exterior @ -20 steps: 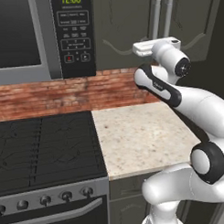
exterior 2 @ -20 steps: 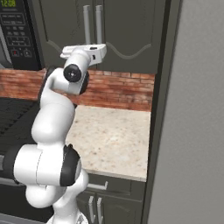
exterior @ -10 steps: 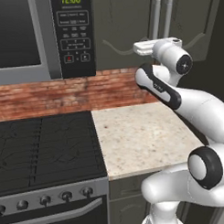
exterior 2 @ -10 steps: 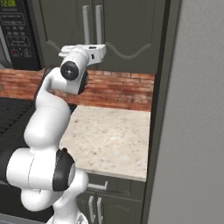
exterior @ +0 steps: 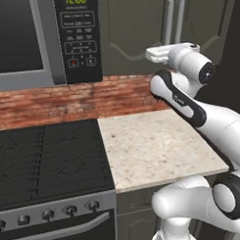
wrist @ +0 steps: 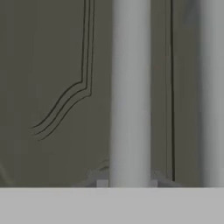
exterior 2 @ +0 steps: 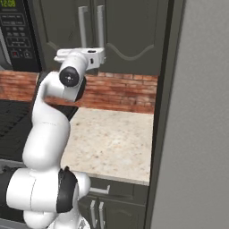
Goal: Get the candle and the beer from the cabinet and move them to the dining counter.
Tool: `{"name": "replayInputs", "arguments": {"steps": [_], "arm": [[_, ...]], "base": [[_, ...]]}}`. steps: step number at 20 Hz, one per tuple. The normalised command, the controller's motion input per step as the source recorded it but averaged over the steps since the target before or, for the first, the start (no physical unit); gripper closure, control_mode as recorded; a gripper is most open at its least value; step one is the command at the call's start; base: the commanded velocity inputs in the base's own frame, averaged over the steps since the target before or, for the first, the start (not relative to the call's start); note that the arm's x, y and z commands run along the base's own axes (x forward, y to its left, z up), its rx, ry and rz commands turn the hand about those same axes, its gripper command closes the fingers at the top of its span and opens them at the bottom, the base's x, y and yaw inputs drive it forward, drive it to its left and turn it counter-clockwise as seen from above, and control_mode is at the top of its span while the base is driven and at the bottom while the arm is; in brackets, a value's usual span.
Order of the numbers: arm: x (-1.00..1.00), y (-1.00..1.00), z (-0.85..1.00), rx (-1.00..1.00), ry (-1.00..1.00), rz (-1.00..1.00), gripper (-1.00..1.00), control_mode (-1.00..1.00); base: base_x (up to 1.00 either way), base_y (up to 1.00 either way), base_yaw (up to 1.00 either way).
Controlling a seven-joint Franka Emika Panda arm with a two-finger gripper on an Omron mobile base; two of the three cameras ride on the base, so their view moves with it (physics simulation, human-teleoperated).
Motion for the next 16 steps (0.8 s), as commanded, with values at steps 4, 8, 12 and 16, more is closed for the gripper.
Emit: {"name": "replayInputs", "arguments": {"steps": [4,8,12,16], "arm": [[-0.85,0.37,0.09,0.0,-0.01,0.14,1.0,-1.0],[-0.96,0.57,0.05,-0.02,-0.01,0.14,1.0,-1.0],[-0.94,0.76,0.0,-0.04,0.0,0.12,1.0,-1.0],[-0.78,0.52,0.01,-0.01,-0.01,0.06,1.0,-1.0]], "base": [[0.0,0.0,0.0],[0.0,0.0,0.0],[0.0,0.0,0.0],[0.0,0.0,0.0]]}}
